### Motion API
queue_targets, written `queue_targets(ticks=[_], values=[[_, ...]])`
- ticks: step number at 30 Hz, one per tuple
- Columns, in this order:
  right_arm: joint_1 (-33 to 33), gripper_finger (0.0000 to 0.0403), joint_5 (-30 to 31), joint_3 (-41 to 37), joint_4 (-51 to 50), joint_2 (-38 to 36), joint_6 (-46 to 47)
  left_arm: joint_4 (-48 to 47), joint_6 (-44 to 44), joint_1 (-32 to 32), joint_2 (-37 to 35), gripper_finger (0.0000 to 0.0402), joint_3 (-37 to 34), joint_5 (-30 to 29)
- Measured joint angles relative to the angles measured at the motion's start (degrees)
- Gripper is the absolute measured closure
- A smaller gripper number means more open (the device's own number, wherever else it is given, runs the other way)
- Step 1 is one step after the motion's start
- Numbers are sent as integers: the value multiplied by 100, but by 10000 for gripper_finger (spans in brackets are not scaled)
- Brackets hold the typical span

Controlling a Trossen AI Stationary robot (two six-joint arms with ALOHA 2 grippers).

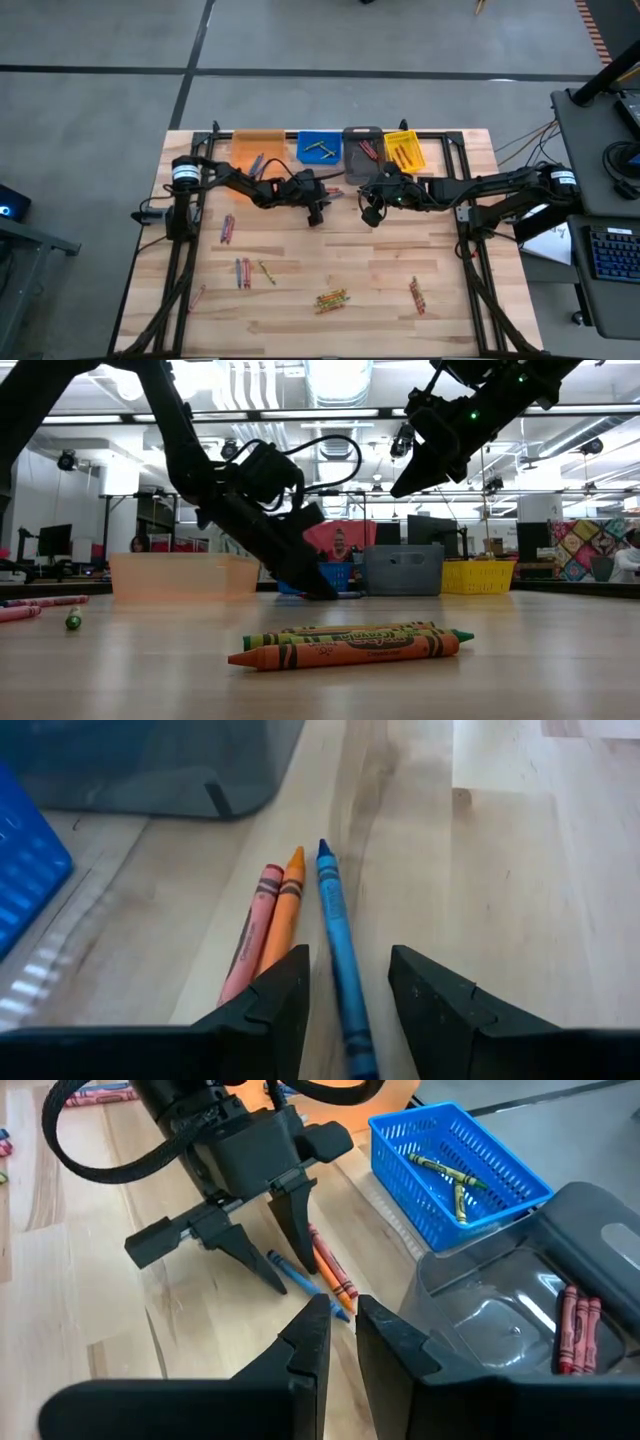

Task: Sort crayons
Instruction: Put the blue crayon into the orange bin

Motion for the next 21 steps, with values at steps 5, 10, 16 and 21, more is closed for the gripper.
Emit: queue_targets(ticks=[5,10,16,21], values=[[0,360,-2,-2,-22,0,23,-31,-24,-5,-9,277,3,-5],[0,360,-2,-2,-24,0,21,-140,-24,-32,-12,305,7,4],[0,360,-2,-2,-24,0,21,-226,-18,-126,-12,369,7,-6],[0,360,-2,-2,-24,0,20,-267,-14,-220,-61,393,-1,-85]])
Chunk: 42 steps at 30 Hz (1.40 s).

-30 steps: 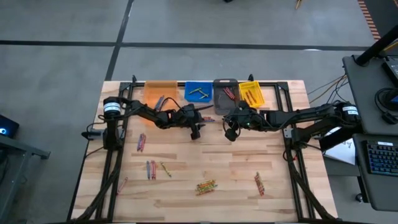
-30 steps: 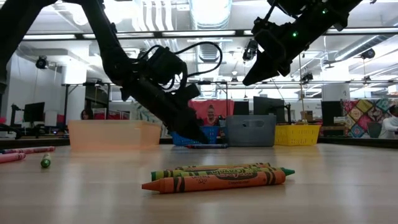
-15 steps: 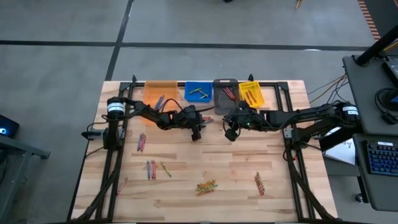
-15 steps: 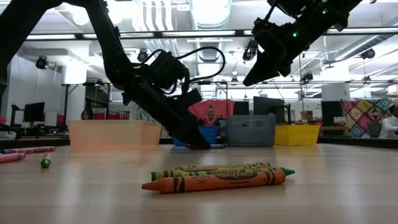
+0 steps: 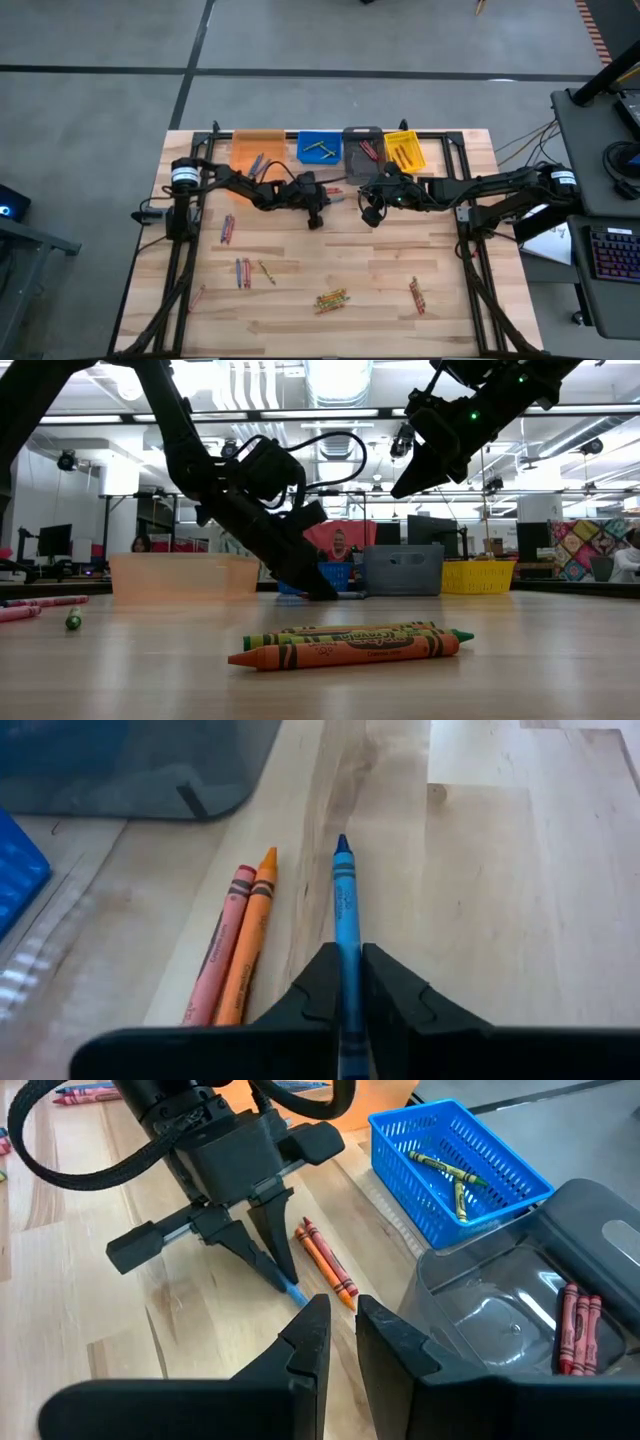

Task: Sort crayons
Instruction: Put the blue crayon into the orange bin

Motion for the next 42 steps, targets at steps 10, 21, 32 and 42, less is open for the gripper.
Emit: queue_targets(ticks=[10,21,32,42], values=[[2,360,-4,0,-2,0,-1,-957,173,-49,-1078,400,-35,498],[4,360,-110,0,-4,0,1,-3651,278,660,-3835,401,-18,-91],[2,360,-179,0,-1,0,-11,-5907,-388,2864,-4644,402,-16,-707],[2,360,-177,0,-2,0,-6,-6134,-481,3738,-3567,401,54,-656]])
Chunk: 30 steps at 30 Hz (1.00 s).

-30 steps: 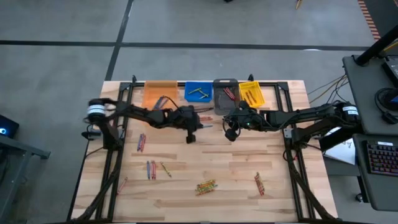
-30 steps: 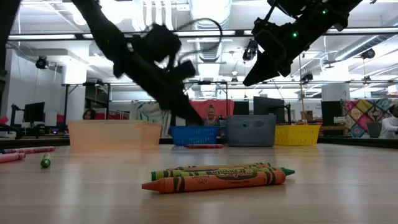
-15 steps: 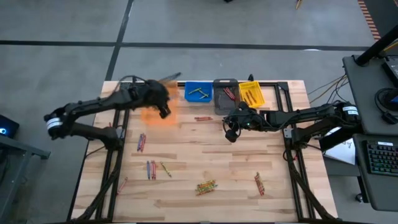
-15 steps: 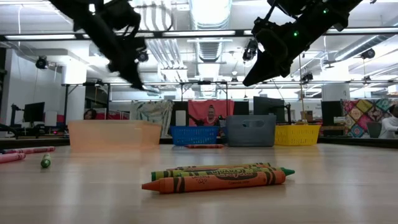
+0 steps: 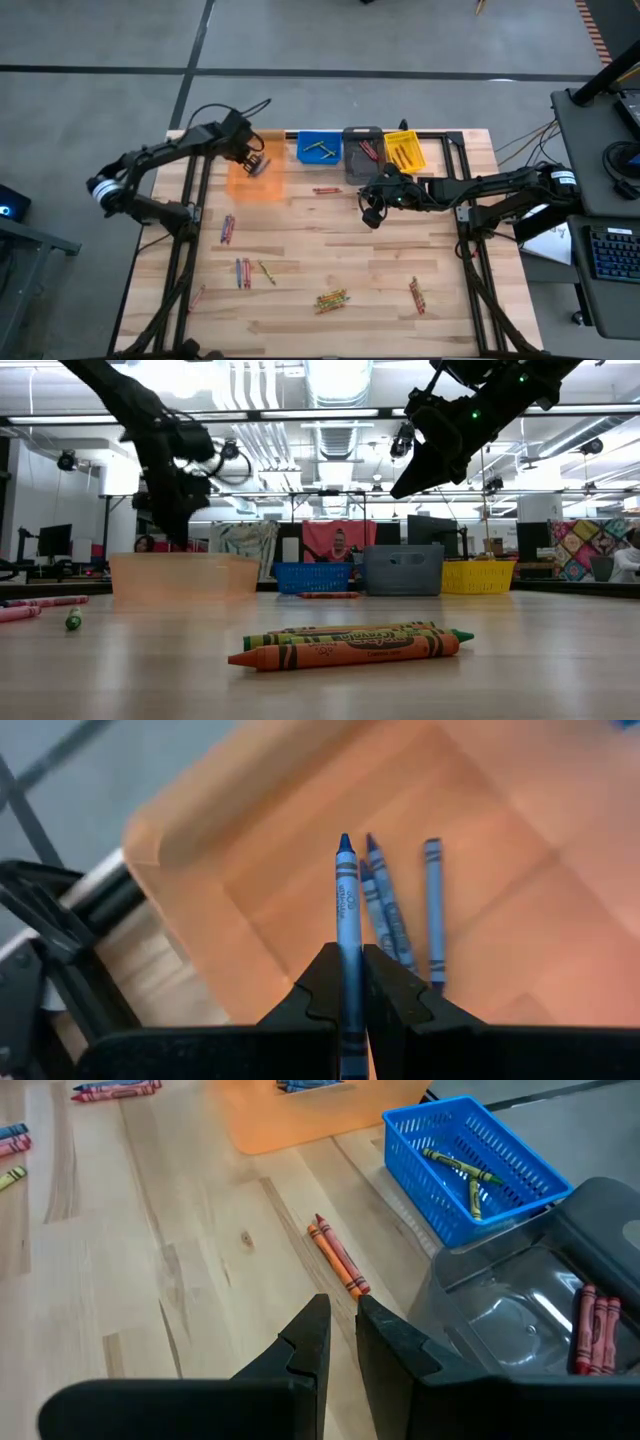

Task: Sort crayons
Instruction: Put the blue crayon into the orange bin, then put the green crayon into the blue bin

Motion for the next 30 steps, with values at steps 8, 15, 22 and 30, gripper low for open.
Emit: queue_targets(ticks=[8,15,22,30], values=[[0,360,0,0,2,0,4,-104,1,2,1001,401,494,-460],[0,360,0,0,1,0,4,-325,-129,4,1230,369,732,-806],[0,360,2,0,2,0,4,-333,-129,2,1233,328,735,-806],[0,360,0,0,2,0,112,-341,-127,-189,1081,318,740,-799]])
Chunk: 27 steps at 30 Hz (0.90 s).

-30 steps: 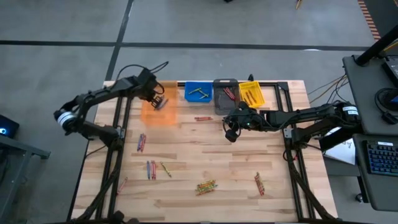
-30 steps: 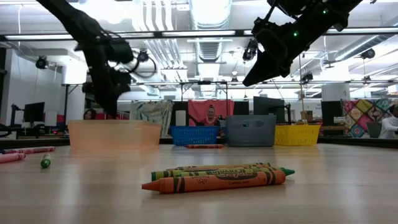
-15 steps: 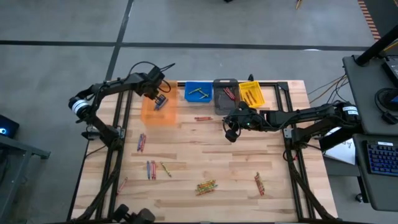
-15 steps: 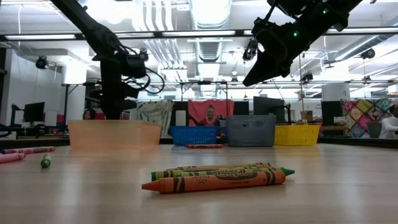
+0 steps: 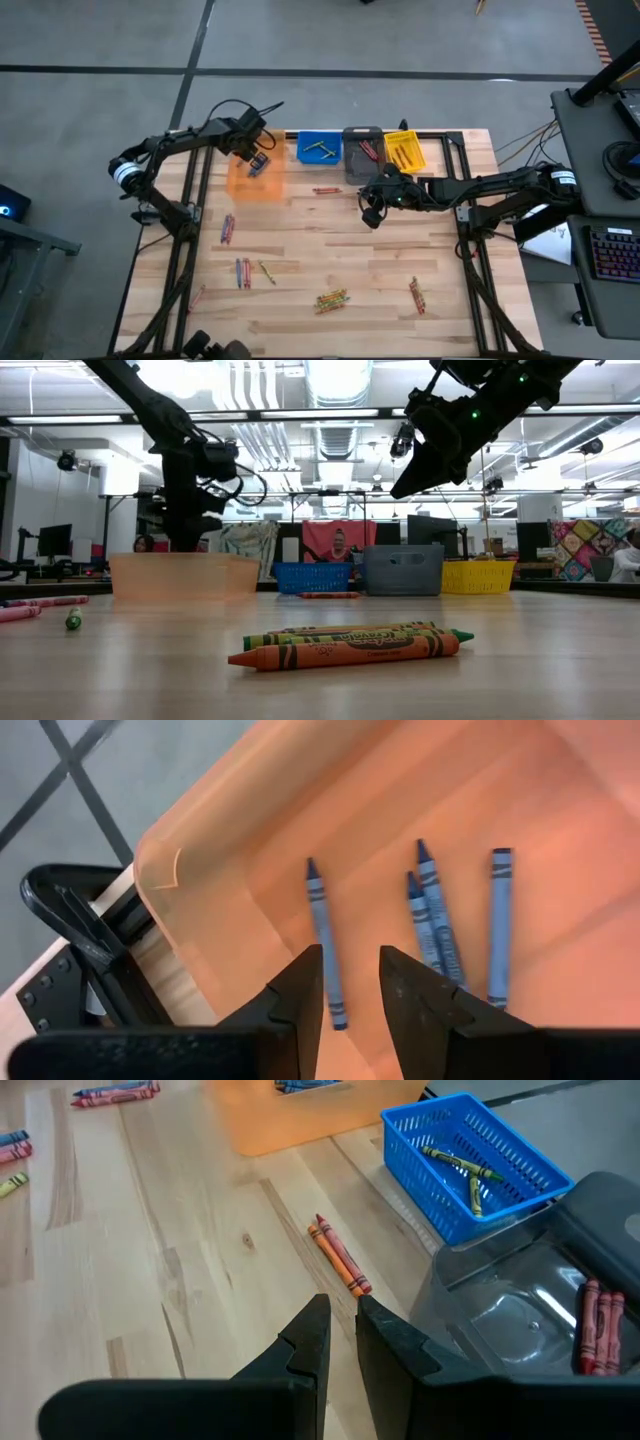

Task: Sort crayons
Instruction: Put the green crayon into the blue bin

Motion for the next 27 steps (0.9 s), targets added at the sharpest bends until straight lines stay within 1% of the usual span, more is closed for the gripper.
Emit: queue_targets(ticks=[6,8,12,15,18,20,23,27], values=[[-2,360,-110,0,-2,0,568,28,-4,-530,-469,318,0,11],[-2,360,-374,6,-7,1,837,104,-2,-804,-677,318,0,35],[-2,360,-1188,134,-3,2,1254,543,106,-1415,-1087,318,-24,287],[-1,360,-1525,261,-14,2,1533,992,256,-1858,-1353,318,-49,566],[-1,360,-1751,447,-166,29,1755,1373,362,-2276,-1555,318,-57,683],[2,360,-1849,613,-544,97,1973,1592,423,-2541,-1647,318,-57,684],[33,360,-1891,886,-1382,329,2347,1928,591,-2909,-1738,318,-59,684],[105,360,-1924,1354,-2777,801,2739,2281,787,-3255,-1793,318,-61,694]])
